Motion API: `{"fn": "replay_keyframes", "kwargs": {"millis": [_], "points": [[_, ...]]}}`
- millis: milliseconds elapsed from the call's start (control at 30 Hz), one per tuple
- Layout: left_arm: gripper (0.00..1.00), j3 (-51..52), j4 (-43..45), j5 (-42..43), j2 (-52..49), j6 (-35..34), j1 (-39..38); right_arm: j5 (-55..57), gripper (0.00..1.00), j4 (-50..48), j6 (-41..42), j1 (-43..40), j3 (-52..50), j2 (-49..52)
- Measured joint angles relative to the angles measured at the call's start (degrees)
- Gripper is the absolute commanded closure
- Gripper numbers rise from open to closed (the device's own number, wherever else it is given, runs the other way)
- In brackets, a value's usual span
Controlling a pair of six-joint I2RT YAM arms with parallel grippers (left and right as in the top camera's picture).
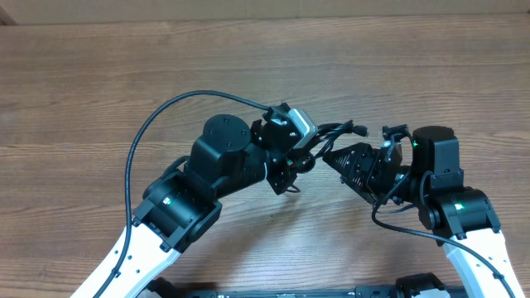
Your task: Untangle cables
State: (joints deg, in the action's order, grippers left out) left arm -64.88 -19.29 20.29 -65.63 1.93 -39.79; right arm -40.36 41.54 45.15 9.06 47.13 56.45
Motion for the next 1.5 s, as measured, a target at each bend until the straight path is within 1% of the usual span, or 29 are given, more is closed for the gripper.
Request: {"fn": "replay_keyframes", "kwargs": {"millis": [133, 333, 567, 833, 900, 933, 1000, 1233, 1333, 1500], "points": [[0.96, 0.0, 0.02, -0.42, 0.0, 0.02, 0.0, 0.28, 0.19, 0.2, -0.17, -0.02, 0.0, -0.02], [0.96, 0.0, -1.66, -4.74, 0.0, 1.05, 0.0, -1.51, 0.18, 0.46, -0.15, 0.0, 0.0, 0.0], [0.96, 0.0, -2.12, -5.29, 0.0, 1.92, 0.0, -9.22, 0.2, -8.07, 0.17, -0.02, 0.0, 0.0], [0.96, 0.0, -2.05, -1.22, 0.0, 2.6, -0.76, -12.63, 0.48, -10.86, 2.62, 0.0, 0.0, 0.0], [0.96, 0.0, -1.92, -0.39, 0.0, 2.64, -1.14, -12.9, 0.57, -10.99, 2.78, 0.0, 0.0, 0.0], [0.96, 0.0, -1.88, -0.02, 0.0, 2.71, -1.38, -12.96, 0.64, -11.06, 2.67, 0.0, 0.0, 0.0], [0.96, 0.0, -1.86, 0.35, 0.0, 2.73, -1.62, -12.96, 0.7, -11.08, 3.02, -0.02, 0.0, 0.0], [0.96, 0.0, -1.99, 0.72, 0.0, 2.73, -2.23, -13.09, 0.86, -11.13, 2.89, 0.0, 0.0, 0.0], [0.96, 0.0, -2.14, 0.72, 0.0, 2.75, -2.23, -13.14, 0.96, -11.13, 2.99, 0.0, 0.0, 0.0], [0.96, 0.0, -2.14, 0.72, 0.0, 2.78, -2.23, -13.18, 0.96, -11.17, 3.26, -0.02, 0.0, 0.0]]}}
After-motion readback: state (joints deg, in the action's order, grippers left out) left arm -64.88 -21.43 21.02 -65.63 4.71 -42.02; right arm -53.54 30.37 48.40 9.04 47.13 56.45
